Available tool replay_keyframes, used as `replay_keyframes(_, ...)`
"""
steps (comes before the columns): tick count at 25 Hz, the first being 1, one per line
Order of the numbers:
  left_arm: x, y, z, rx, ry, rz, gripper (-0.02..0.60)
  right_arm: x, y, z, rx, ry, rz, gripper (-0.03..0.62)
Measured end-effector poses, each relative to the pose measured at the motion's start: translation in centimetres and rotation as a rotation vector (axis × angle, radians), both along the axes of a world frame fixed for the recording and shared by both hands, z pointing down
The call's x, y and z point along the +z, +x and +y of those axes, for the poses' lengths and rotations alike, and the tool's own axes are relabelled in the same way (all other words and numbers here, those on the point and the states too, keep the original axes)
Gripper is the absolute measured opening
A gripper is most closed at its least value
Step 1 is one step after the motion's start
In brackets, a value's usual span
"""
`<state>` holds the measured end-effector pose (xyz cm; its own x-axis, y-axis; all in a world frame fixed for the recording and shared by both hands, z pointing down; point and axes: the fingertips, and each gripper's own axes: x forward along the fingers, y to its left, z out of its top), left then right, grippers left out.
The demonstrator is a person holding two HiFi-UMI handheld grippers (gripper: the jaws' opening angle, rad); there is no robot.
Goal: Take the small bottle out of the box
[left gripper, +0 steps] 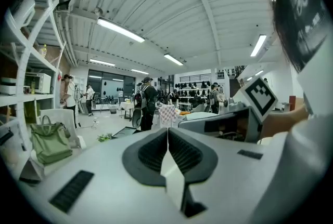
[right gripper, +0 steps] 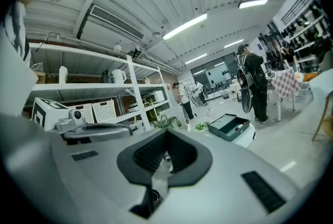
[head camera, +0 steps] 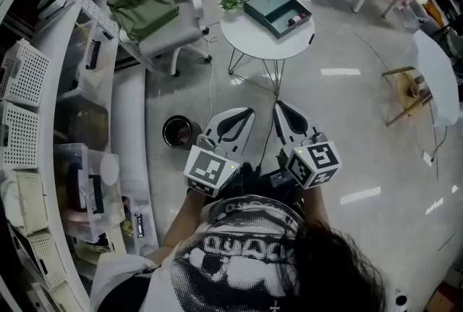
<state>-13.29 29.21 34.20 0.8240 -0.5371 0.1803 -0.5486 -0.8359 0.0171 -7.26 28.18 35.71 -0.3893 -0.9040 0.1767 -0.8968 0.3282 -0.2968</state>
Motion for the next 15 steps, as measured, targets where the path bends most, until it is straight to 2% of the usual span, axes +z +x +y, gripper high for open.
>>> replay_keyframes(7,1.2,-0.4,-1.1,0.019,-0.022,0.013,0.014,1.4,-0.7,-0.2,0.006,-0.029,0.015,-0.002)
replay_keyframes(15,1.9,1.1,-3.1,0.033,-0.054,0.02,0.014,2.3,1.2,-1.8,0.025,-0.064,0.015,-0.002)
